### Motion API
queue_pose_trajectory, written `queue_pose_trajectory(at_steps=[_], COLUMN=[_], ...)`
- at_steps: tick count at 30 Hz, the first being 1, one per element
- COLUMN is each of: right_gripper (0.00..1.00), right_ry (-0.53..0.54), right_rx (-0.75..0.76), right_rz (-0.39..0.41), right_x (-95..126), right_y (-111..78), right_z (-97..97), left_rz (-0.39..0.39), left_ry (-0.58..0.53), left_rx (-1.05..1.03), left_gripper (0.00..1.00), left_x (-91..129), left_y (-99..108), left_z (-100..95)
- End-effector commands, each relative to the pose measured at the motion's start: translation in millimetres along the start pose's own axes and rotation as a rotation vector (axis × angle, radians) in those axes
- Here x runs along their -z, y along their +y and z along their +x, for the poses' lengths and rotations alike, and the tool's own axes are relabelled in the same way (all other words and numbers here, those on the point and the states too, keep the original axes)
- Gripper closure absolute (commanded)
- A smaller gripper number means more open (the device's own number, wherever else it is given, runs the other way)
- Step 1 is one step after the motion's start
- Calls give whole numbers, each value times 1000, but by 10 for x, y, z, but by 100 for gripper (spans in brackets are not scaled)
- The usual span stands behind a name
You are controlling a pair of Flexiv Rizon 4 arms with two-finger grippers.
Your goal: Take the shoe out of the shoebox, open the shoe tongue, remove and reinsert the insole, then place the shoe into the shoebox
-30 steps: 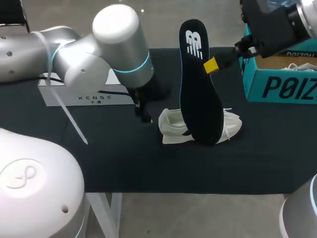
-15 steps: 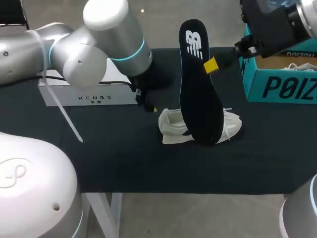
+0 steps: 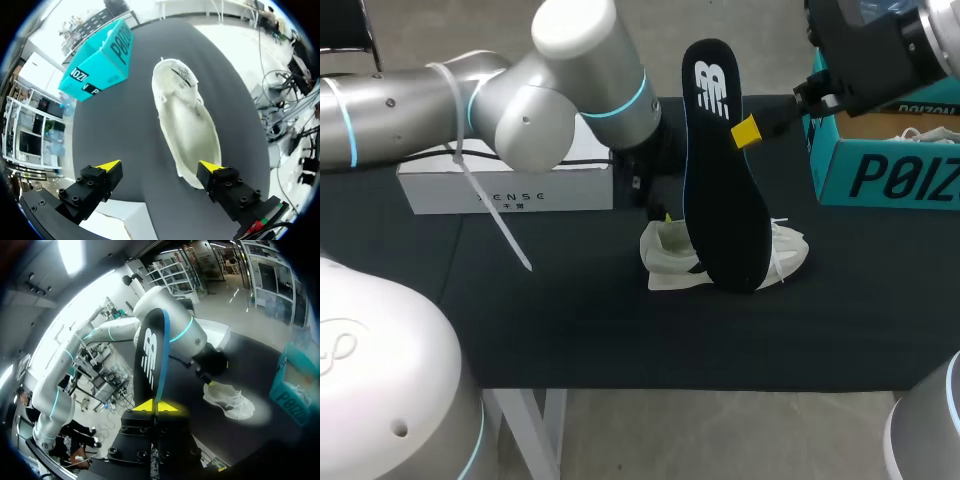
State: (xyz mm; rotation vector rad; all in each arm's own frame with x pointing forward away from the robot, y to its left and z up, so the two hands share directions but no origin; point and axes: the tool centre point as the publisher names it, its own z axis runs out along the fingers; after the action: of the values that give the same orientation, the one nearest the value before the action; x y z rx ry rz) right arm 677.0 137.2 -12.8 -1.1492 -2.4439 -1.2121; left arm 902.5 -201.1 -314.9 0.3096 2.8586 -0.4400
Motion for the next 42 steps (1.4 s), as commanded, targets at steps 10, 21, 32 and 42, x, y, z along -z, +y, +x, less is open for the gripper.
queue_pose_trajectory(at_steps=[10,21,32,42], right_gripper=[100,100,100,100], right_ry=[0,0,0,0], right_rx=[-1,-1,-1,-1], right_rz=[5,5,5,5], right_x=[-22,-22,-22,-22], right_y=[27,27,27,27], right_z=[-3,-3,-3,-3], left_rz=[-3,13,39,64], left_ry=[51,75,124,119], left_rx=[25,47,7,-48], left_gripper=[0,100,100,100], left_x=[-532,-769,-827,-787], left_y=[-147,-159,-208,-238], left_z=[35,74,220,194])
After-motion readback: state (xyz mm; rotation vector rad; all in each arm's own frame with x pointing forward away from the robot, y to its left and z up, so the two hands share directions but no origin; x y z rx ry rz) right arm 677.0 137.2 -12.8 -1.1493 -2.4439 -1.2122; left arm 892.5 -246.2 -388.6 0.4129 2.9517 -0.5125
